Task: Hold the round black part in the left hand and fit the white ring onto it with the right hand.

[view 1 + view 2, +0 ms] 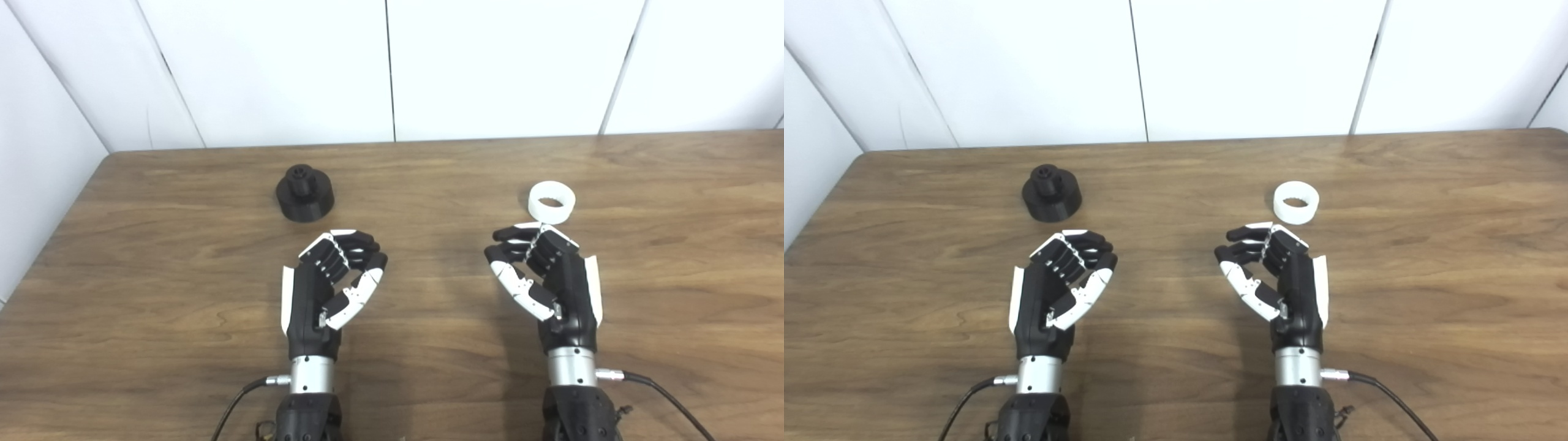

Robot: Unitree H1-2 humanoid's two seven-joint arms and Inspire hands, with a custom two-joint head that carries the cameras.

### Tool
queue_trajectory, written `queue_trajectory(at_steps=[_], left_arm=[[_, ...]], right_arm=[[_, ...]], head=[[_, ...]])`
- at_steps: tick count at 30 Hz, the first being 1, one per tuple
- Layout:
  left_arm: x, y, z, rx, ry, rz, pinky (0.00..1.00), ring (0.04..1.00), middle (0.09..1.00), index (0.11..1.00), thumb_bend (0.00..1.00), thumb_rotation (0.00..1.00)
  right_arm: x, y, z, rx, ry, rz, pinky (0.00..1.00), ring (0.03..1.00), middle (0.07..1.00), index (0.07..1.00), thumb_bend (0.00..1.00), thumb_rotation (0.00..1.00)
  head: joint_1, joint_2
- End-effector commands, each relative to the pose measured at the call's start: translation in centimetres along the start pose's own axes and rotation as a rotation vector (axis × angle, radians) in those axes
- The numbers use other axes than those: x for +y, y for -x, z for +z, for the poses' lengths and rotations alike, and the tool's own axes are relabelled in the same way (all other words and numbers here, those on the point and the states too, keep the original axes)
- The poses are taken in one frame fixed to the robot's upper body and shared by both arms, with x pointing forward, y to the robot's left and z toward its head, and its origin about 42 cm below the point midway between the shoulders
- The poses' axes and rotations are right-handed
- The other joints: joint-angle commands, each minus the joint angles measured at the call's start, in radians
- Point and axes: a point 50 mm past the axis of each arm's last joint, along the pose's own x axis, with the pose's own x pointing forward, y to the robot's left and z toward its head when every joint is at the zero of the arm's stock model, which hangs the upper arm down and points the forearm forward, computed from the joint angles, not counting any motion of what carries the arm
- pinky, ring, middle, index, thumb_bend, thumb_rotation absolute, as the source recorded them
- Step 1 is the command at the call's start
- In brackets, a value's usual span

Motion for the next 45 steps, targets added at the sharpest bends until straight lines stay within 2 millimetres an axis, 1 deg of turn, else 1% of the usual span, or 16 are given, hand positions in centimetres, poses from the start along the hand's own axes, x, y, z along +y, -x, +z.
queue_trajectory(at_steps=[1, 16, 17, 18, 19, 20, 22, 25, 28, 34, 41, 45], left_arm=[[-0.4, -0.6, 0.6, -0.054, -0.006, -0.027, 0.40, 0.494, 0.537, 0.489, 0.50, 0.07], [-0.5, -0.6, 0.6, -0.051, 0.001, -0.027, 0.40, 0.491, 0.535, 0.489, 0.50, 0.07], [-0.5, -0.6, 0.6, -0.051, 0.000, -0.028, 0.40, 0.492, 0.536, 0.489, 0.50, 0.07], [-0.7, -0.5, 0.5, -0.051, 0.000, -0.027, 0.40, 0.493, 0.536, 0.489, 0.50, 0.07], [-0.8, -0.5, 0.5, -0.053, -0.004, -0.025, 0.40, 0.489, 0.533, 0.489, 0.50, 0.07], [-1.0, -0.4, 0.4, -0.055, -0.007, -0.026, 0.40, 0.487, 0.532, 0.489, 0.50, 0.07], [-1.5, -0.3, 0.3, -0.054, -0.003, -0.031, 0.41, 0.492, 0.533, 0.489, 0.50, 0.07], [-2.3, -0.2, -0.1, -0.052, 0.003, -0.034, 0.42, 0.493, 0.532, 0.489, 0.50, 0.06], [-3.1, -0.1, -0.5, -0.045, -0.004, -0.030, 0.43, 0.494, 0.537, 0.489, 0.50, 0.07], [-3.4, -0.1, -0.7, -0.051, -0.021, -0.021, 0.46, 0.519, 0.546, 0.489, 0.50, 0.07], [-3.2, -0.1, -0.6, -0.052, -0.019, -0.014, 0.47, 0.515, 0.542, 0.489, 0.50, 0.07], [-2.8, -0.2, -0.5, -0.054, -0.027, -0.012, 0.48, 0.522, 0.548, 0.489, 0.50, 0.07]], right_arm=[[0.6, 0.4, 0.7, -0.024, -0.033, -0.001, 0.43, 0.509, 0.563, 0.491, 0.50, 0.14], [0.6, 0.5, 0.6, -0.026, -0.030, -0.001, 0.43, 0.507, 0.560, 0.491, 0.50, 0.14], [0.6, 0.5, 0.6, -0.026, -0.031, -0.001, 0.43, 0.507, 0.560, 0.491, 0.50, 0.14], [0.4, 0.5, 0.5, -0.026, -0.031, -0.001, 0.43, 0.508, 0.560, 0.491, 0.50, 0.14], [0.3, 0.5, 0.5, -0.027, -0.038, -0.001, 0.43, 0.504, 0.535, 0.491, 0.51, 0.09], [0.0, 0.5, 0.5, -0.027, -0.045, 0.000, 0.42, 0.501, 0.513, 0.491, 0.51, 0.05], [-0.6, 0.5, 0.3, -0.025, -0.053, -0.002, 0.42, 0.501, 0.494, 0.492, 0.52, 0.01], [-1.5, 0.5, -0.1, -0.024, -0.042, -0.010, 0.42, 0.498, 0.488, 0.493, 0.52, 0.00], [-2.6, 0.6, -0.7, -0.019, -0.018, -0.010, 0.41, 0.501, 0.493, 0.491, 0.52, 0.01], [-3.3, 0.6, -1.1, -0.018, -0.036, 0.003, 0.42, 0.505, 0.490, 0.494, 0.52, 0.01], [-3.2, 0.6, -1.0, -0.030, -0.038, 0.003, 0.41, 0.506, 0.494, 0.491, 0.52, 0.01], [-3.0, 0.7, -1.0, -0.025, -0.035, 0.002, 0.43, 0.511, 0.496, 0.490, 0.52, 0.01]], head=[[0.000, 0.001], [0.003, -0.001], [0.015, -0.004], [0.058, -0.012], [0.068, -0.015], [0.121, -0.027], [0.164, -0.036], [0.246, -0.059], [0.272, -0.069], [0.260, -0.067], [0.250, -0.066], [0.245, -0.072]])
